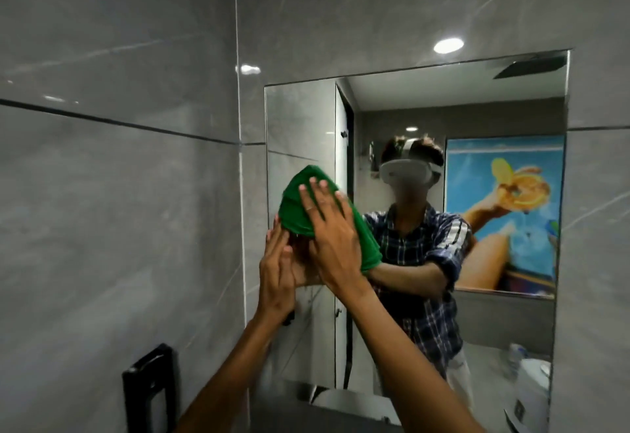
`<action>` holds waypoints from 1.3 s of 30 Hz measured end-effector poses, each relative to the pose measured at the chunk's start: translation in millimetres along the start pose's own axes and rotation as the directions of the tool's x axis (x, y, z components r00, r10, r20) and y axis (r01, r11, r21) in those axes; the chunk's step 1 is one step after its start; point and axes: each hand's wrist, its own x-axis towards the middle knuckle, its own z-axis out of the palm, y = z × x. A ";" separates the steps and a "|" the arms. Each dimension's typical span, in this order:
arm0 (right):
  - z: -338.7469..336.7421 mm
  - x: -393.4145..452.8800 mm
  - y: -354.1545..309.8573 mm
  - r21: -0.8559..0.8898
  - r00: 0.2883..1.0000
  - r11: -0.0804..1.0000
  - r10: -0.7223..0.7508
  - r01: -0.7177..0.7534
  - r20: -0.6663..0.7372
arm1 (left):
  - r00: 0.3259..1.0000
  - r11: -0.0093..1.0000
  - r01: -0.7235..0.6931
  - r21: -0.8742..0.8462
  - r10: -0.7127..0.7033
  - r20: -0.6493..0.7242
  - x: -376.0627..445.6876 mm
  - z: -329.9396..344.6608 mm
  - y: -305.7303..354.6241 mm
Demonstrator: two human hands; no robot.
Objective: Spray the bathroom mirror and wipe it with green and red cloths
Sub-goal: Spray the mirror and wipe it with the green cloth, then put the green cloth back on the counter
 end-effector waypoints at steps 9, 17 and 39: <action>-54.7 -117.8 -51.2 0.625 0.896 0.652 0.219 -0.429 0.387 | 0.727 0.624 0.596 -0.505 -0.687 0.009 -103.1 12.4 90.7; -213.9 -344.1 19.8 0.412 0.633 0.725 0.042 -0.551 0.773 | 0.157 -0.082 0.803 -0.590 -0.926 0.343 -330.3 77.3 164.2; -342.4 -744.1 204.0 -0.350 -0.505 -0.374 0.506 -0.859 0.699 | -0.548 -0.563 0.817 0.128 -0.687 0.478 -691.0 322.1 98.0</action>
